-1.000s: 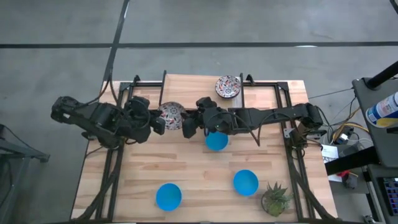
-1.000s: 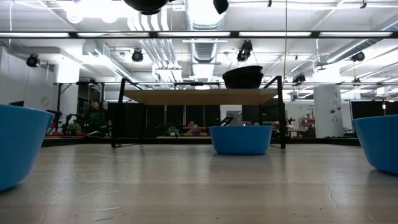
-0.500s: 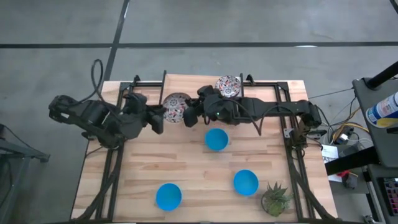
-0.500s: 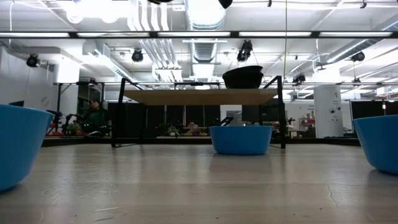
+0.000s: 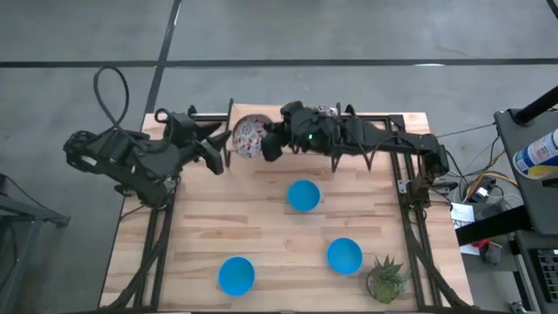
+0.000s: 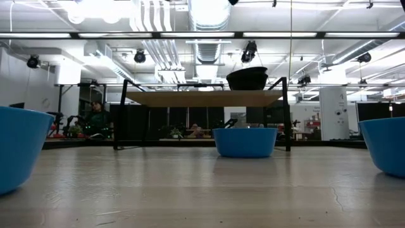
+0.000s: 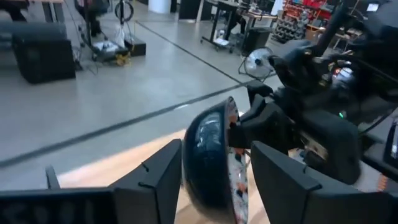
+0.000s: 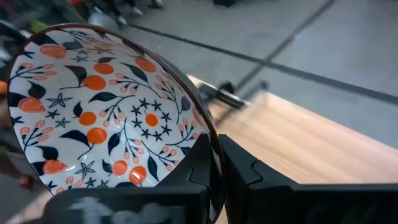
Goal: Pick & Place Mini bowls
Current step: Stack the white bowl on the other white bowls on the shelf
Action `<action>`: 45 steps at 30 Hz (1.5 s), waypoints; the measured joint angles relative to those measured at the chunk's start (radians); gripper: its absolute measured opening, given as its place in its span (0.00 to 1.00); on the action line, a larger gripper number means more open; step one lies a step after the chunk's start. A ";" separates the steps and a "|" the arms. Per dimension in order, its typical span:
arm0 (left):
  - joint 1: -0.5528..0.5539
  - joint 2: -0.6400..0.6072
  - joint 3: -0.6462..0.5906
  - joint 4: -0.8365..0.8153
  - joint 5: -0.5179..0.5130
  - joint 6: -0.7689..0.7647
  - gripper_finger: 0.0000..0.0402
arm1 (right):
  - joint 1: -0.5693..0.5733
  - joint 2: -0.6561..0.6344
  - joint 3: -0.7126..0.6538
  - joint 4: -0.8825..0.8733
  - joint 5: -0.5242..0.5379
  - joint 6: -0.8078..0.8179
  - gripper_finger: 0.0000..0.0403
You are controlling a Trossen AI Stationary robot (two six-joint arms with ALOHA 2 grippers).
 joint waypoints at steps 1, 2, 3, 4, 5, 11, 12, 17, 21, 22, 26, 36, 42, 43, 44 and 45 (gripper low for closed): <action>0.000 0.000 0.006 -0.001 -0.004 0.020 0.46 | -0.011 0.000 0.012 -0.042 -0.002 0.006 0.02; 0.000 0.000 0.010 -0.002 -0.004 0.037 0.46 | -0.024 0.000 0.026 -0.080 -0.014 0.010 0.02; 0.000 -0.001 0.012 -0.002 -0.004 0.044 0.46 | -0.037 0.001 0.044 -0.122 -0.035 0.013 0.02; 0.000 -0.002 0.012 -0.004 -0.003 0.046 0.46 | -0.050 0.003 0.066 -0.170 -0.051 0.018 0.02; 0.000 -0.003 0.012 -0.004 0.002 0.046 0.46 | -0.066 0.003 0.091 -0.224 -0.067 0.025 0.02; 0.000 -0.005 0.009 -0.009 0.081 0.046 0.46 | -0.206 -0.003 0.229 -0.536 -0.220 0.087 0.02; 0.000 -0.005 0.008 -0.011 0.096 0.046 0.46 | -0.229 -0.001 0.245 -0.584 -0.237 0.088 0.02; 0.000 -0.005 0.006 -0.019 0.155 0.036 0.46 | -0.365 -0.001 0.297 -0.757 -0.409 0.094 0.02; 0.000 -0.005 0.006 -0.019 0.164 0.026 0.46 | -0.470 0.000 0.297 -0.837 -0.477 0.047 0.02; 0.000 -0.005 0.006 -0.019 0.164 0.026 0.46 | -0.500 0.000 0.295 -0.854 -0.504 0.032 0.02; 0.000 -0.005 0.006 -0.019 0.164 0.016 0.46 | -0.609 0.006 0.275 -0.878 -0.597 -0.034 0.02; 0.000 -0.005 0.004 -0.019 0.146 -0.019 0.46 | -0.730 0.068 0.190 -0.881 -0.676 -0.164 0.02; 0.001 -0.005 0.004 -0.019 0.146 -0.024 0.46 | -0.738 0.091 0.174 -0.909 -0.677 -0.214 0.02; 0.001 -0.005 0.004 -0.019 0.146 -0.025 0.46 | -0.737 0.096 0.172 -0.906 -0.677 -0.216 0.02; 0.001 -0.005 0.004 -0.019 0.146 -0.025 0.46 | -0.737 0.102 0.171 -0.907 -0.678 -0.218 0.02; 0.001 -0.005 0.004 -0.019 0.146 -0.025 0.46 | -0.737 0.106 0.171 -0.908 -0.679 -0.220 0.02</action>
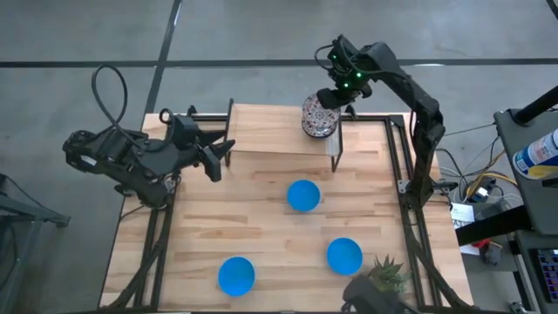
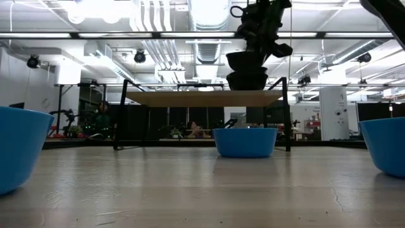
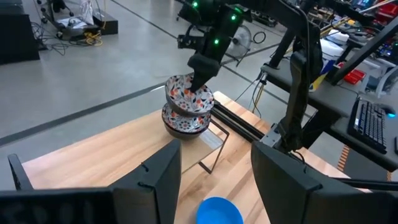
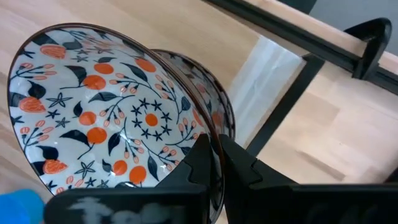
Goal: Pick & Place Mini bowls
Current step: Stack the white bowl on the other white bowls on the shelf
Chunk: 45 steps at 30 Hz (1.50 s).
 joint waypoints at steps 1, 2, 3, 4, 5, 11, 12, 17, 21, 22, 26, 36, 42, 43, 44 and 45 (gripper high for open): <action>0.000 0.000 0.000 0.000 -0.001 0.000 0.46 | 0.000 0.005 -0.001 0.000 -0.005 -0.004 0.02; 0.000 0.000 0.000 0.000 -0.004 0.000 0.46 | 0.003 0.012 -0.001 0.000 -0.012 -0.006 0.02; 0.000 0.000 0.000 0.000 -0.011 0.000 0.46 | 0.004 0.018 -0.001 0.000 -0.015 -0.006 0.02; 0.000 0.000 0.000 0.000 -0.017 0.000 0.46 | 0.004 0.024 -0.001 0.001 -0.013 -0.007 0.02; 0.000 0.000 0.000 0.000 -0.021 0.000 0.46 | 0.006 0.030 -0.002 0.000 -0.013 -0.009 0.02; 0.000 -0.001 0.000 0.000 -0.025 0.004 0.46 | 0.007 0.053 -0.005 0.001 -0.013 -0.012 0.02; 0.000 -0.001 0.000 0.000 -0.025 0.004 0.46 | 0.007 0.057 -0.006 0.000 -0.013 -0.013 0.02; 0.000 -0.001 0.000 -0.001 -0.025 0.005 0.46 | 0.008 0.063 -0.010 0.001 -0.013 -0.012 0.03; 0.000 -0.001 0.000 -0.001 -0.025 0.006 0.46 | 0.009 0.063 -0.039 0.002 -0.013 -0.010 0.03; 0.000 0.000 0.000 -0.001 -0.024 0.007 0.46 | 0.009 0.062 -0.050 0.002 -0.014 -0.010 0.03; -0.001 0.000 0.000 -0.001 -0.025 0.011 0.46 | 0.008 0.053 -0.077 0.007 -0.018 -0.016 0.03; -0.001 0.000 -0.001 -0.001 -0.024 0.012 0.46 | 0.016 0.054 -0.070 0.000 0.014 -0.046 0.09; -0.001 0.000 -0.001 -0.001 -0.025 0.012 0.46 | 0.022 0.054 -0.070 -0.001 0.016 -0.055 0.24; -0.001 0.000 -0.001 -0.001 -0.024 0.012 0.46 | 0.023 0.051 -0.070 0.000 0.016 -0.054 0.26; -0.001 0.000 -0.001 -0.001 -0.024 0.012 0.46 | 0.025 0.047 -0.071 -0.001 0.016 -0.054 0.27; -0.001 0.000 -0.001 -0.001 -0.024 0.011 0.46 | 0.025 0.044 -0.071 -0.001 0.017 -0.054 0.29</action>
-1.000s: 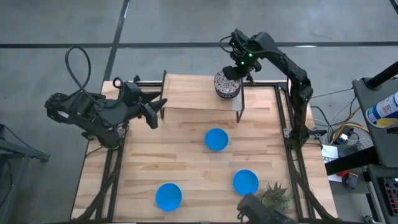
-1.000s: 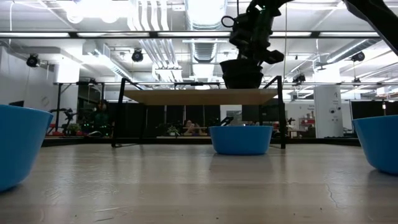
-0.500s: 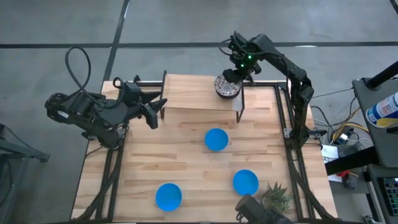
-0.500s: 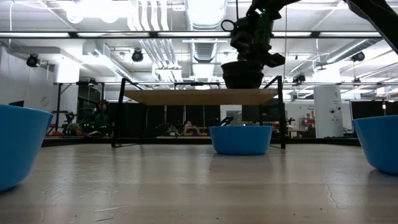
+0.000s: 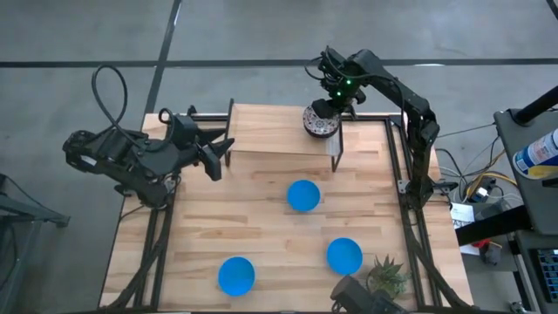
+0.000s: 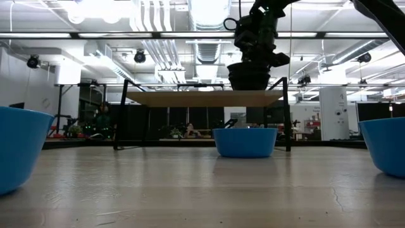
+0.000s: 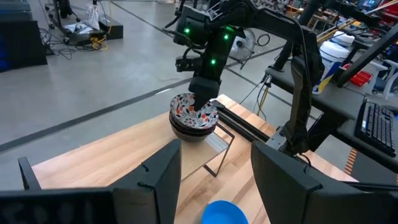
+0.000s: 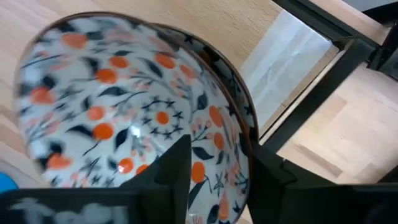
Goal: Pick & Place Mini bowls
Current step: Stack the white bowl on the other white bowls on the shelf, then put the bottom left blue bowl on the shelf
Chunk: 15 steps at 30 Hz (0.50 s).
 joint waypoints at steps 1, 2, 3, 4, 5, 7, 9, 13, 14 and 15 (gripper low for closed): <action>0.000 0.000 0.000 0.000 0.000 0.000 0.46 | 0.000 -0.005 0.000 0.000 0.000 0.000 0.30; 0.000 0.000 0.000 0.000 0.000 0.000 0.46 | 0.000 -0.011 0.000 0.000 0.000 0.000 0.32; 0.000 0.000 0.000 0.000 0.000 0.000 0.46 | 0.000 -0.017 0.000 0.000 0.000 0.001 0.33; 0.001 0.000 0.000 0.000 0.000 0.000 0.46 | 0.000 -0.022 0.000 0.000 0.000 0.003 0.34; 0.001 0.000 0.000 0.000 0.000 0.000 0.46 | -0.001 -0.028 0.000 0.000 0.001 0.004 0.34; 0.001 0.000 0.000 0.000 0.000 0.000 0.46 | 0.000 -0.040 0.000 -0.002 0.007 0.004 0.35; 0.001 0.000 0.000 0.000 0.000 0.000 0.46 | -0.001 -0.052 0.000 -0.001 0.036 0.005 0.35; 0.000 0.000 0.000 0.000 0.005 0.000 0.46 | -0.001 -0.055 0.000 0.000 0.054 0.002 0.35; 0.000 0.000 0.000 0.000 0.005 0.000 0.46 | -0.001 -0.055 0.000 0.001 0.054 0.001 0.35; 0.000 0.000 0.000 0.000 0.005 0.000 0.46 | -0.001 -0.056 0.000 0.001 0.054 0.004 0.35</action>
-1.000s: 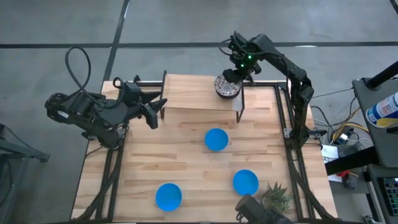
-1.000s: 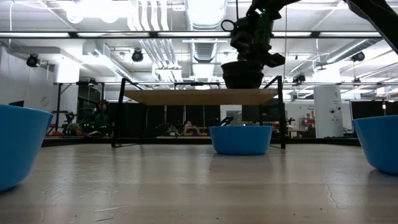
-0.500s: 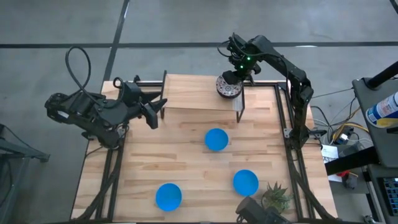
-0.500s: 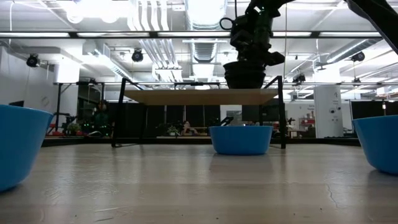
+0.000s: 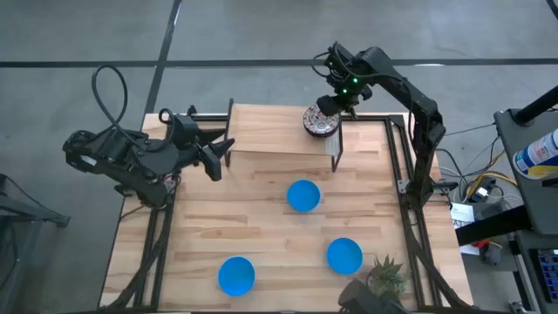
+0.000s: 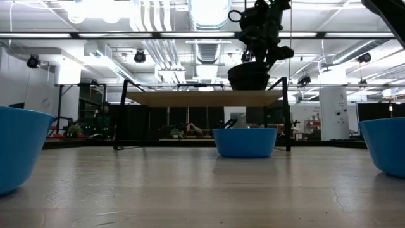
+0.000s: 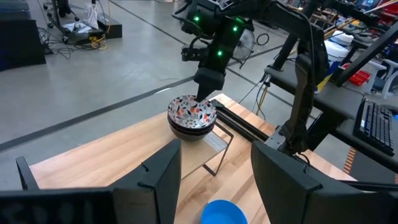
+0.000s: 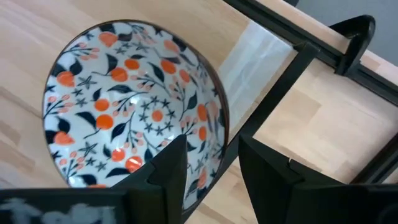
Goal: Pick & Place Mini bowls
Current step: Put the bottom left blue bowl on the shelf
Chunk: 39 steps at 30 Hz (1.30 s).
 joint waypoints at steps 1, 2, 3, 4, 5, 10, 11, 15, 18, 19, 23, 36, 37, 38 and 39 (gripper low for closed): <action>0.000 0.000 0.000 0.000 0.000 0.000 0.46 | 0.000 -0.004 0.000 0.000 0.000 0.000 0.35; 0.000 0.000 0.000 0.000 0.000 0.000 0.46 | 0.000 -0.007 0.000 0.000 0.000 -0.001 0.35; 0.000 0.000 0.000 0.000 0.000 0.000 0.46 | 0.000 -0.010 0.000 0.000 0.003 -0.003 0.35; 0.000 0.000 0.000 0.000 0.001 0.000 0.46 | 0.000 -0.015 0.000 0.000 0.012 -0.004 0.35; 0.000 0.000 0.000 -0.001 0.005 0.000 0.46 | 0.000 -0.019 0.000 0.000 0.024 -0.004 0.35; -0.001 0.000 0.000 -0.021 0.094 -0.022 0.46 | 0.001 -0.056 0.000 0.000 0.027 -0.003 0.35; -0.001 0.000 0.000 -0.028 0.119 -0.024 0.46 | 0.003 -0.067 0.000 0.000 0.026 0.003 0.35; -0.001 0.000 0.000 -0.119 0.277 -0.065 0.46 | 0.027 -0.128 0.000 0.010 0.027 0.040 0.35; -0.001 0.003 0.000 -0.217 0.364 -0.102 0.46 | 0.066 -0.175 0.000 0.032 0.029 0.054 0.35; -0.002 0.005 0.000 -0.254 0.407 -0.111 0.46 | 0.082 -0.190 0.000 0.044 0.028 0.061 0.35; -0.002 0.021 -0.010 -0.365 0.584 -0.130 0.46 | 0.160 -0.247 0.000 0.114 0.031 0.089 0.34; -0.037 0.027 -0.475 -0.128 0.898 -0.137 0.46 | 0.547 -0.391 0.000 0.433 0.154 0.124 0.31; -0.045 0.027 -0.517 -0.080 0.922 -0.147 0.46 | 0.575 -0.394 0.000 0.443 0.181 0.124 0.31; -0.053 0.027 -0.559 -0.029 0.954 -0.160 0.46 | 0.604 -0.397 0.000 0.455 0.210 0.127 0.31; -0.062 0.027 -0.599 0.025 0.995 -0.172 0.46 | 0.630 -0.399 0.000 0.463 0.235 0.133 0.30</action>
